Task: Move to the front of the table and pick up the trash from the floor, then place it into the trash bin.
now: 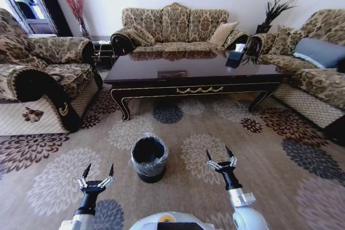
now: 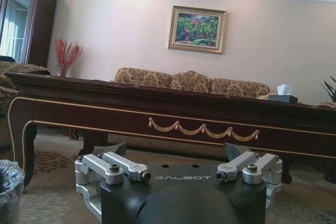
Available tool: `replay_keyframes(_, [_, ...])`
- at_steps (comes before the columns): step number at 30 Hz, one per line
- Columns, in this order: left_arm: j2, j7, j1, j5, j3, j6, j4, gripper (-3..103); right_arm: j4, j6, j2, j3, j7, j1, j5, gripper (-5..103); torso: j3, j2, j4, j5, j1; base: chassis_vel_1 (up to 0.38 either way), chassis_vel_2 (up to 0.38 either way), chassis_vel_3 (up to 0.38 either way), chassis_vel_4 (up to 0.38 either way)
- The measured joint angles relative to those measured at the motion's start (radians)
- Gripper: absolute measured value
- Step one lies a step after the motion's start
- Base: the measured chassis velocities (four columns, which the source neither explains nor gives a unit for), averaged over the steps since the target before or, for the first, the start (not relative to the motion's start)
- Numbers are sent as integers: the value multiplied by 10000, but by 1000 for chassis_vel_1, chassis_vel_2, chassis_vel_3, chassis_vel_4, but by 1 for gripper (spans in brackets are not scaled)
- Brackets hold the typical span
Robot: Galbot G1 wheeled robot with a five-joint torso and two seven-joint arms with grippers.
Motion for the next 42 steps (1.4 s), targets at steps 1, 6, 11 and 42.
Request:
replay_keyframes(1, [0, 0, -1, 0, 0, 0, 0, 100, 0, 0, 0, 0, 0, 0, 0, 100, 0, 0, 0, 1, 0, 69, -84, -74, 64])
replay_keyframes(6, [0, 0, -1, 0, 0, 0, 0, 100, 0, 0, 0, 0, 0, 0, 0, 100, 0, 0, 0, 1, 0, 74, -87, -90, 86])
replay_keyframes(11, [0, 0, -1, 0, 0, 1, 0, 100, 0, 0, 0, 0, 0, 0, 0, 100, 0, 0, 0, 1, 0, 94, -108, -96, 104])
replay_keyframes(42, [0, 0, -1, 0, 0, 1, 0, 100, 0, 1, 0, 0, 0, 0, 0, 100, 0, 0, 0, 0, 0, 187, -195, -191, 191])
